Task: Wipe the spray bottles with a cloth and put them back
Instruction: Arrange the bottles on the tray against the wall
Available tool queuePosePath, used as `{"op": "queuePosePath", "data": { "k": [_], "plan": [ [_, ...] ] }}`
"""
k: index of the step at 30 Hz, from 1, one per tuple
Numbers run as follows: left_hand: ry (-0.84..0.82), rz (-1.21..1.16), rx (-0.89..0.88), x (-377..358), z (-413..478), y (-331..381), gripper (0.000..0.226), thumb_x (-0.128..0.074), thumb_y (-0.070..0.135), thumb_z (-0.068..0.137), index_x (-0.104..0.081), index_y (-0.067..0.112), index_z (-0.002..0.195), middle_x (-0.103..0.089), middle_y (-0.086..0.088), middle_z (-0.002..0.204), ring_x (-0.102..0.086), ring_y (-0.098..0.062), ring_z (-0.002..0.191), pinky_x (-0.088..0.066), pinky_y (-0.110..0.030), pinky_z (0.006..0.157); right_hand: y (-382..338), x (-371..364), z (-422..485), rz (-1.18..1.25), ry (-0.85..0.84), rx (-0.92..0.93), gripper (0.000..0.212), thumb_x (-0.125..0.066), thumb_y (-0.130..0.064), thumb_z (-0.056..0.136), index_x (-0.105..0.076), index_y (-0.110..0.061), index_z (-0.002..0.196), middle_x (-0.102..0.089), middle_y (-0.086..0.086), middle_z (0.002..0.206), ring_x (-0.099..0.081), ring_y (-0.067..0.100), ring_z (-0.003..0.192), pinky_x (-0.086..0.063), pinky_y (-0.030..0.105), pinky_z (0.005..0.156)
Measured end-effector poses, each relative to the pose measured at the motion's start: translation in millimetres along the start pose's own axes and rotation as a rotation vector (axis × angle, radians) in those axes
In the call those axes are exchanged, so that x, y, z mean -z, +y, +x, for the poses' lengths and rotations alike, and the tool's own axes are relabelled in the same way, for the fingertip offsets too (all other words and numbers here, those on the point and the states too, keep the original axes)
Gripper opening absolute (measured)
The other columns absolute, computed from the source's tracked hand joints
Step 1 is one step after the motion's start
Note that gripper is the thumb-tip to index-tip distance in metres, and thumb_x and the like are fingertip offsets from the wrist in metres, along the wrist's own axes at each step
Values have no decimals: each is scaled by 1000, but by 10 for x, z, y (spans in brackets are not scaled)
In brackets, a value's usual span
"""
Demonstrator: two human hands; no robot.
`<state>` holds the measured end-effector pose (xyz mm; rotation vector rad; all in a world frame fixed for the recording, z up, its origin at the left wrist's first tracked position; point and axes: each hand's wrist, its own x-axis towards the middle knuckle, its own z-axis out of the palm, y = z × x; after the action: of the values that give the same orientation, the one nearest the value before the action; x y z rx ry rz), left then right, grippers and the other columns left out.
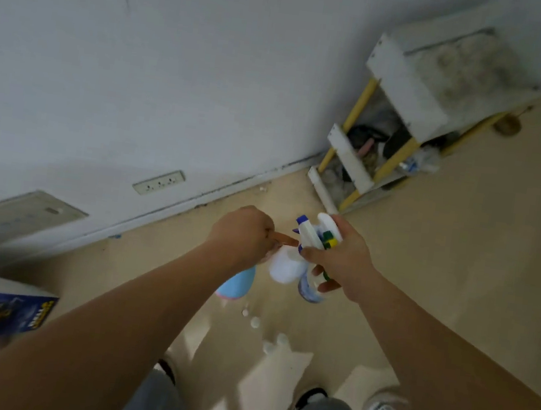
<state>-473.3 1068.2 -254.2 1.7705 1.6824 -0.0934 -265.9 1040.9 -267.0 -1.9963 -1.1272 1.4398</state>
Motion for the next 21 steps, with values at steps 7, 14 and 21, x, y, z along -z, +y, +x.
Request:
{"op": "queuePosePath", "data": {
  "k": [7, 14, 21],
  "plan": [
    [31, -7, 42, 863, -357, 1157, 26, -66, 44, 91, -73, 22, 81, -68, 2, 77, -65, -19, 76, -48, -29, 61, -1010, 1107, -379, -13, -116, -7, 76, -87, -13, 78, -51, -36, 140, -69, 9, 105, -67, 21, 55, -59, 41, 47],
    [78, -123, 160, 1140, -420, 2171, 31, -66, 49, 93, -75, 21, 82, -69, -1, 80, -63, -19, 74, -41, -28, 56, -1451, 2185, -312, -100, -185, 68, 71, -85, -15, 82, -51, -38, 140, -67, 6, 106, -69, 22, 56, -59, 41, 47],
    [129, -182, 168, 1430, -440, 2894, 35, -69, 40, 92, -60, 25, 61, -59, 5, 63, -58, -14, 61, -46, -28, 53, -1856, 3057, -327, -69, -134, 85, 60, -84, -11, 82, -55, -31, 129, -66, 9, 101, -64, 22, 53, -56, 36, 46]
  ]
}}
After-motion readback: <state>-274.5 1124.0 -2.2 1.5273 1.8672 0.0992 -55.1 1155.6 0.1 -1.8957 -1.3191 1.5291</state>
